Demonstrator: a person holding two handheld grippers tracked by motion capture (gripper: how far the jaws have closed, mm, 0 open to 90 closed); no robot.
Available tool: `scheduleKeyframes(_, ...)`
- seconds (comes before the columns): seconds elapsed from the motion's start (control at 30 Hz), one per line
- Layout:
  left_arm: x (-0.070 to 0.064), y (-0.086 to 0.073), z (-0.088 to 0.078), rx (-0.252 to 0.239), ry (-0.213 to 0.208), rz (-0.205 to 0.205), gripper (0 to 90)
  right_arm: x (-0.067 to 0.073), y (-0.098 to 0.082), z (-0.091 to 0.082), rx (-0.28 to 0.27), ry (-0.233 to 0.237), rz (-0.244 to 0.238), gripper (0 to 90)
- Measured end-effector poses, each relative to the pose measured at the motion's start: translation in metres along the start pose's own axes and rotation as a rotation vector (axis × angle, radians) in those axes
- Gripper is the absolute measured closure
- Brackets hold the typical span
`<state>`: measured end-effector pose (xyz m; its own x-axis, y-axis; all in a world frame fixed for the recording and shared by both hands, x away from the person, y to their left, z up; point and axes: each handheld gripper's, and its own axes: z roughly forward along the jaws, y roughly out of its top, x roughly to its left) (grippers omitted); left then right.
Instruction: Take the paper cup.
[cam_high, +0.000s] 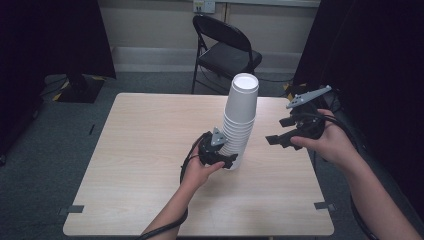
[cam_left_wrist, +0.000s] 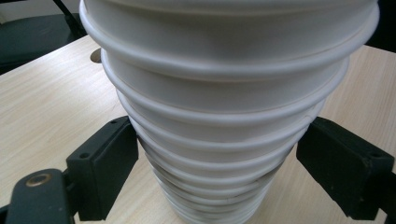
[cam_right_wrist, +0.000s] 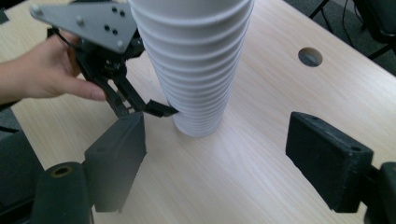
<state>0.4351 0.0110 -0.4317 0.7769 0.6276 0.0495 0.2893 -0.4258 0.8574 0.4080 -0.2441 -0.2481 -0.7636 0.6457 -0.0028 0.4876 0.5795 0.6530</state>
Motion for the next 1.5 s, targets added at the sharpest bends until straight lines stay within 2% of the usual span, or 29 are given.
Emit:
scheduleKeyframes(0.37,0.0,0.0,0.0,0.009,0.0,0.014,13.3,0.001,0.028,-0.017,-0.022,-0.012,-0.011,21.4)
scheduleKeyframes(0.5,0.0,0.0,-0.001,0.012,0.002,0.017,13.6,-0.001,0.038,-0.022,-0.029,-0.007,0.009,23.4)
scheduleKeyframes(0.6,0.0,0.0,-0.001,0.015,0.001,0.023,13.7,-0.002,0.047,-0.031,-0.065,0.001,0.036,24.3)
scheduleKeyframes(0.63,0.0,0.0,-0.001,0.015,0.002,0.022,13.8,-0.002,0.049,-0.033,-0.072,0.0,0.037,27.5)
scheduleKeyframes(0.7,0.0,0.0,-0.001,0.014,0.003,0.025,13.8,-0.002,0.051,-0.035,-0.075,0.001,0.035,28.5)
scheduleKeyframes(1.0,-0.001,0.0,-0.001,0.018,0.006,0.022,14.0,-0.003,0.067,-0.05,-0.114,0.005,0.082,34.3)
scheduleKeyframes(1.5,-0.001,0.001,0.0,0.023,0.006,0.024,13.8,-0.006,0.085,-0.063,-0.106,0.013,0.112,38.5)
